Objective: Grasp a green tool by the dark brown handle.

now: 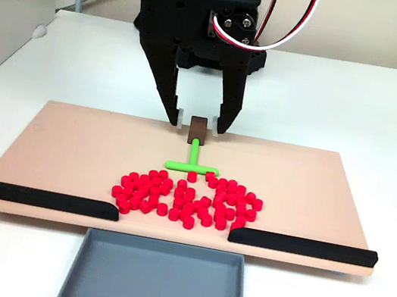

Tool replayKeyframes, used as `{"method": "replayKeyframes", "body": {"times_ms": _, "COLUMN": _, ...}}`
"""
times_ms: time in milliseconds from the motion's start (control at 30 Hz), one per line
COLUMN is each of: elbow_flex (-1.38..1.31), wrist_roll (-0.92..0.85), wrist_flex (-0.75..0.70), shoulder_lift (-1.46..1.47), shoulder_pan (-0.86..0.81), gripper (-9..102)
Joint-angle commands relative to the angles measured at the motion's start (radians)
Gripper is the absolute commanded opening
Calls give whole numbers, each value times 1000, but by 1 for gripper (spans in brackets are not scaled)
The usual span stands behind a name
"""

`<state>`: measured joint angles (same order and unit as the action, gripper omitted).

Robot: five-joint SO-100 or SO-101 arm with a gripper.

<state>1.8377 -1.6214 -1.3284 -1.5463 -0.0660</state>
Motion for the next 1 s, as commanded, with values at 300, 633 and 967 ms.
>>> {"method": "replayKeyframes", "body": {"times_ms": 300, "elbow_flex": -8, "wrist_roll": 23, "wrist_flex": 5, "shoulder_lift": -44, "shoulder_pan": 21, "gripper": 14}}
{"method": "replayKeyframes", "body": {"times_ms": 633, "elbow_flex": -6, "wrist_roll": 31, "wrist_flex": 5, "shoulder_lift": -46, "shoulder_pan": 26, "gripper": 12}}
{"method": "replayKeyframes", "body": {"times_ms": 967, "elbow_flex": -6, "wrist_roll": 29, "wrist_flex": 5, "shoulder_lift": -44, "shoulder_pan": 26, "gripper": 10}}
